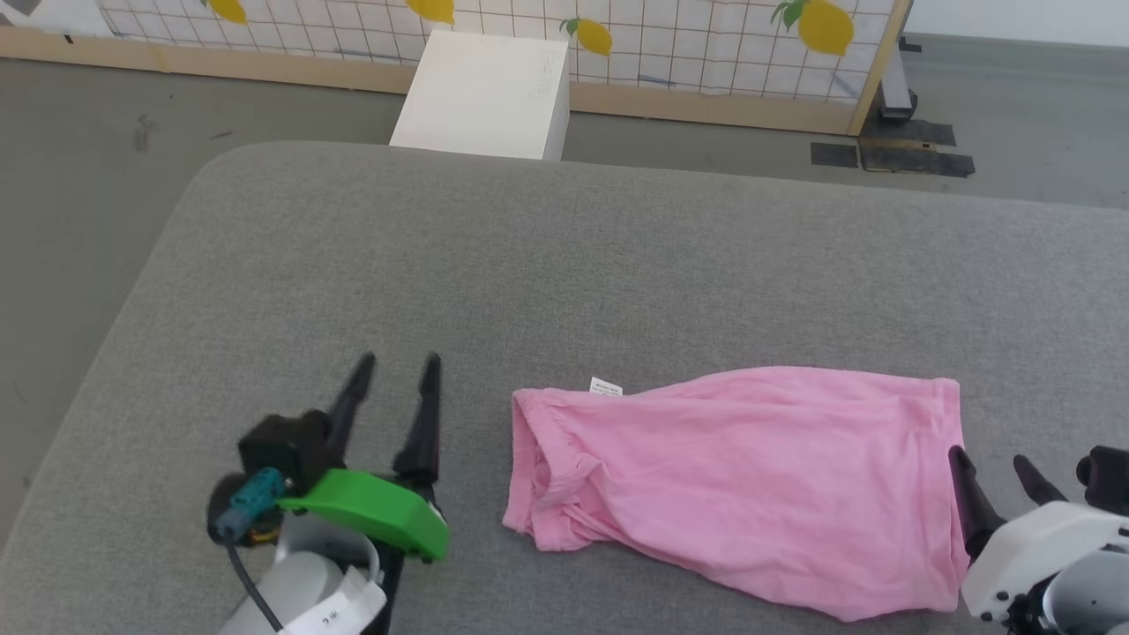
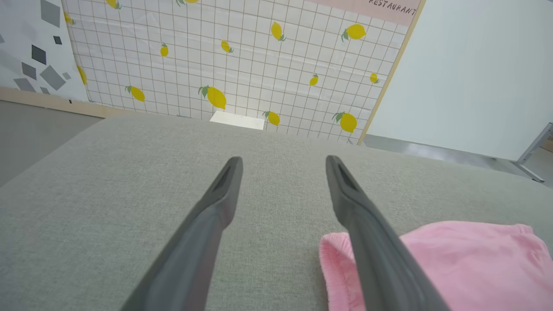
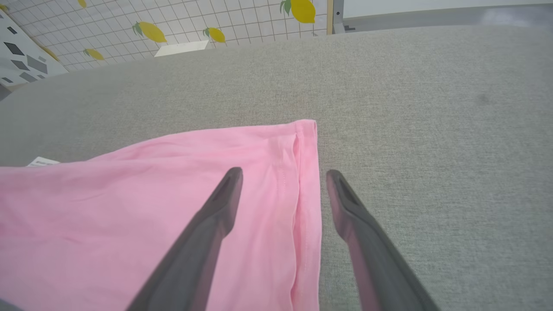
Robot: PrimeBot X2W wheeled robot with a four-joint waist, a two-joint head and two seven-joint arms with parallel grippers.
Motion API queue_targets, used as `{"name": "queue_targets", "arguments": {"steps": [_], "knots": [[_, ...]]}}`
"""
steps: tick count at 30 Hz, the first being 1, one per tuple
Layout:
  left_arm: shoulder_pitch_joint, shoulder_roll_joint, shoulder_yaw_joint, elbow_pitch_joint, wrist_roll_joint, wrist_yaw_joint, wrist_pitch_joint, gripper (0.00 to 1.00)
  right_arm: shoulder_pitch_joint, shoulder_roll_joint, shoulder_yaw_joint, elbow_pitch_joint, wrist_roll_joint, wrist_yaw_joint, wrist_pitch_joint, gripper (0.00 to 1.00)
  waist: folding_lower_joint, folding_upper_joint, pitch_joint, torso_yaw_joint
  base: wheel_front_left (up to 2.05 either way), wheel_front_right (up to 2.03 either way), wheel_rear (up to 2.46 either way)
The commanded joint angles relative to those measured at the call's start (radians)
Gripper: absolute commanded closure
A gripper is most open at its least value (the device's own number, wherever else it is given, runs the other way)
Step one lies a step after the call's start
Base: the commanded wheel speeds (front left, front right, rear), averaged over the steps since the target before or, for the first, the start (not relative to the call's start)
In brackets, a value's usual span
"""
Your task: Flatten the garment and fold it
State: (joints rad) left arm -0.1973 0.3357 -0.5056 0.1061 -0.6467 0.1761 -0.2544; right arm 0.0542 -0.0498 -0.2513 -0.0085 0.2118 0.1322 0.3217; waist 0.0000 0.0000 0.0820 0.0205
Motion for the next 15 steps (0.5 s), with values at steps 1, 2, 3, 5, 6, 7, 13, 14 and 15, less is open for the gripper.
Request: {"name": "queue_targets", "arguments": {"steps": [1, 2, 3, 5, 6, 7, 13, 14, 15], "knots": [[-0.017, -0.019, 0.035, -0.007, 0.045, -0.014, -0.007, 0.0, -0.025, -0.001, -0.002, 0.01, -0.011, -0.002, -0.01, 0.0, 0.0, 0.0, 0.005, 0.0, 0.0, 0.0, 0.0], [-0.014, -0.03, 0.064, -0.006, 0.083, -0.028, -0.007, 0.0, -0.037, -0.001, -0.004, 0.021, -0.015, -0.002, -0.011, 0.0, 0.0, 0.0, 0.007, -0.001, 0.0, 0.0, 0.0], [-0.012, -0.042, 0.089, -0.006, 0.109, -0.039, -0.007, 0.0, -0.048, -0.001, -0.006, 0.03, -0.018, -0.002, -0.013, 0.0, 0.0, 0.0, 0.009, -0.003, 0.0, 0.0, 0.0], [-0.003, -0.069, 0.147, 0.0, 0.169, -0.062, -0.007, 0.0, -0.082, -0.001, -0.011, 0.066, -0.025, -0.002, -0.019, 0.0, 0.0, 0.0, 0.014, -0.009, 0.0, 0.0, 0.0], [0.001, -0.079, 0.168, 0.004, 0.19, -0.071, -0.007, 0.0, -0.095, -0.001, -0.015, 0.083, -0.027, -0.002, -0.021, 0.0, 0.0, 0.0, 0.015, -0.012, 0.0, 0.0, 0.0], [0.006, -0.091, 0.193, 0.008, 0.215, -0.081, -0.007, 0.0, -0.111, -0.001, -0.017, 0.107, -0.027, -0.002, -0.018, 0.0, 0.0, 0.0, 0.016, -0.016, 0.0, 0.0, 0.0], [0.035, -0.152, 0.293, 0.013, 0.316, -0.127, -0.007, 0.0, -0.195, -0.001, -0.02, 0.253, -0.033, -0.002, 0.034, 0.0, 0.0, 0.0, 0.025, -0.029, 0.0, 0.0, 0.0], [0.038, -0.16, 0.303, 0.012, 0.327, -0.135, -0.007, 0.0, -0.207, -0.001, -0.021, 0.274, -0.037, -0.002, 0.045, 0.0, 0.0, 0.0, 0.027, -0.029, 0.0, 0.0, 0.0], [0.041, -0.17, 0.316, 0.014, 0.337, -0.144, -0.007, 0.0, -0.221, -0.001, -0.028, 0.301, -0.047, -0.002, 0.061, 0.0, 0.0, 0.0, 0.031, -0.029, 0.0, 0.0, 0.0]]}}
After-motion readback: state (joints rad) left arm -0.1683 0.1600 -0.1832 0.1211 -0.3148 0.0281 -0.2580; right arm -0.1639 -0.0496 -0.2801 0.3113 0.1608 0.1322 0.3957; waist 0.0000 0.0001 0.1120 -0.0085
